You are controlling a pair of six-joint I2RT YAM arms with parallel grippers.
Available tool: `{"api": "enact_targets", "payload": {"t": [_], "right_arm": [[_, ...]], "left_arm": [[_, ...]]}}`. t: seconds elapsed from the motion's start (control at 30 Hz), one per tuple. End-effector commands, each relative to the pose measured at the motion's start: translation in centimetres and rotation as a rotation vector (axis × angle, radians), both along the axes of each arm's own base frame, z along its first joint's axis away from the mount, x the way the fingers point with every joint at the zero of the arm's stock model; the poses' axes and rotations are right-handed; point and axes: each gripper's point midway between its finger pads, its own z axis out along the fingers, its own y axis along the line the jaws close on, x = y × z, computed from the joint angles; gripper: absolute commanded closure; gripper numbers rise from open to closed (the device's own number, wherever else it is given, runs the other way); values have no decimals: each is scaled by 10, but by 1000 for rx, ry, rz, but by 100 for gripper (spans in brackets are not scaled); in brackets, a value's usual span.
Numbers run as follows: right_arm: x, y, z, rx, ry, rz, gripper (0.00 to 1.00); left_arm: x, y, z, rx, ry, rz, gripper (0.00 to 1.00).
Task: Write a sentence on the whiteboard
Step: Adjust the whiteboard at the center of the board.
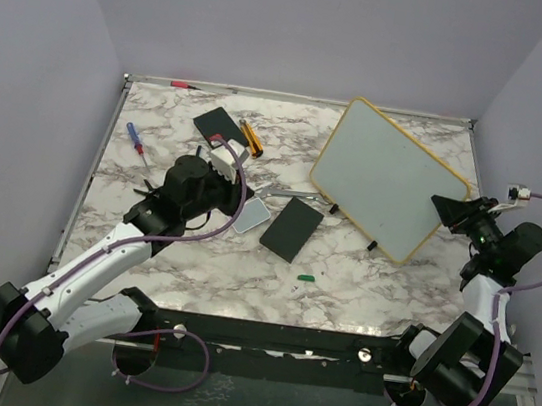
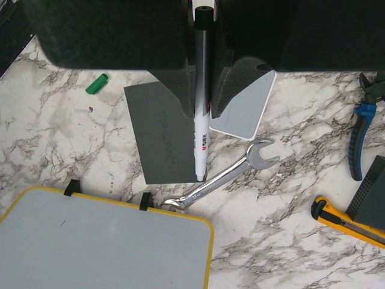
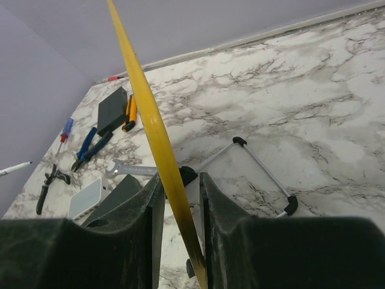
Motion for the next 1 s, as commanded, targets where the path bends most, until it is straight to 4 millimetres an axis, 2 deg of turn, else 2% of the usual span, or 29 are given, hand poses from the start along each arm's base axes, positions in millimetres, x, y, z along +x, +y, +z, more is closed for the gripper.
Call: {"api": "enact_targets", "payload": {"t": [0.0, 0.2, 0.3, 0.37, 0.43, 0.5, 0.77, 0.97], "right_arm": [[-7, 13, -5, 7, -10, 84, 74], [-10, 18, -5, 1, -27, 125, 75], [-11, 21, -4, -6, -32, 139, 79], [-12, 22, -6, -5, -31, 149, 84], [-12, 25, -6, -5, -29, 167, 94], [-13, 27, -7, -3, -28, 180, 98], [-15, 39, -7, -18, -35, 237, 99], [-14, 60, -13, -28, -15, 337, 99]], "left_arm": [[-6, -8, -10, 16, 12, -62, 100], [-9, -14, -18, 25, 33, -109, 100], [-11, -17, -20, 29, 38, -120, 100], [-11, -17, -20, 30, 36, -123, 100], [-13, -19, -20, 29, 34, -131, 100], [-14, -20, -20, 27, 33, -138, 100], [-20, -27, -22, 28, 34, -176, 100], [-25, -29, -20, 33, 16, -192, 100]]}}
